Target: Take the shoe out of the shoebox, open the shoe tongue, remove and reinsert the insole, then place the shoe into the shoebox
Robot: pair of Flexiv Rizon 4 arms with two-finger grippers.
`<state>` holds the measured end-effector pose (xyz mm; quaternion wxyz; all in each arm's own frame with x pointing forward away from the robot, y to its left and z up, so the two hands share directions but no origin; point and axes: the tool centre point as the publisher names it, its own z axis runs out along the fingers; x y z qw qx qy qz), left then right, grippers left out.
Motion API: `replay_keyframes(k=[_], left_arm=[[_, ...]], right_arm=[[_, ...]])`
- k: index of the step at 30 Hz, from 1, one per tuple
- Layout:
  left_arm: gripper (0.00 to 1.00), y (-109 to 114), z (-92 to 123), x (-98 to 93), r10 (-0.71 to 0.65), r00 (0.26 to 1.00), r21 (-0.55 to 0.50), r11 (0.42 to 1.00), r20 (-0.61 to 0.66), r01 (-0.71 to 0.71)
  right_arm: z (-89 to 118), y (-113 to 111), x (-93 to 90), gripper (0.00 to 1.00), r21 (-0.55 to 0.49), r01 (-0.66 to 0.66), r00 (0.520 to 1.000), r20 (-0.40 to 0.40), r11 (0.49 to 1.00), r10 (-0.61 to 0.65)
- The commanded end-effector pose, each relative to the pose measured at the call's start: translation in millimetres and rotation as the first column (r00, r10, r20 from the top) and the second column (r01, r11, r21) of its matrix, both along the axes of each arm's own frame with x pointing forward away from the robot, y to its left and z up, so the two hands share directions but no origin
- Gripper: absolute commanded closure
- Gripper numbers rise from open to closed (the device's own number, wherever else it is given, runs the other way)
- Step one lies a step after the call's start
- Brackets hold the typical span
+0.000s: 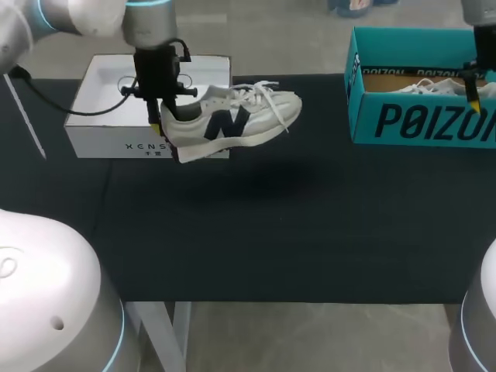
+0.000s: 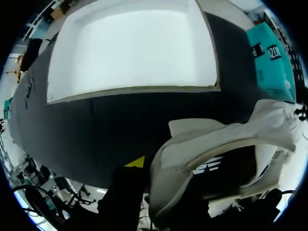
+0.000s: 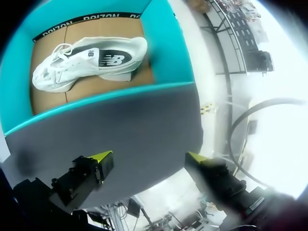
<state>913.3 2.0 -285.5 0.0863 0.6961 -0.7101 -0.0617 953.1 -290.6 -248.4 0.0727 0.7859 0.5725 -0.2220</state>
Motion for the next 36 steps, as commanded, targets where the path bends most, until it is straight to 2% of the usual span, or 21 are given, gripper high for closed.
replay_keyframes(k=[1,10,17,21,27,36], left_arm=[[1.00,-7,-11,-27.5,0.074,0.930,-0.046,0.997,0.359,-0.062],[1.00,-51,-46,-53.5,-0.009,0.963,-0.001,1.000,0.271,0.009],[1.00,-84,-61,-64.6,-0.075,0.963,0.058,0.996,0.257,0.063],[1.00,-96,-67,-71.0,-0.074,0.960,0.085,0.995,0.270,0.053],[1.00,-110,-88,-75.6,-0.102,0.967,0.123,0.990,0.233,0.075],[1.00,-118,-103,-70.2,-0.120,0.972,0.152,0.984,0.202,0.090]], right_arm=[[1,2,-5.0,0.00,-0.007,-0.022,1.000,0.002,1.000,0.022],[5,14,-6.7,0.00,-0.024,-0.102,0.995,0.007,0.995,0.102],[8,17,-20.1,0.00,-0.015,-0.119,0.993,0.019,0.993,0.119],[6,12,-26.8,0.00,-0.014,-0.117,0.993,0.014,0.993,0.117],[7,5,-31.8,0.00,-0.015,-0.110,0.994,0.008,0.994,0.110],[8,-2,-32.5,0.00,-0.019,-0.102,0.995,0.009,0.995,0.102]])
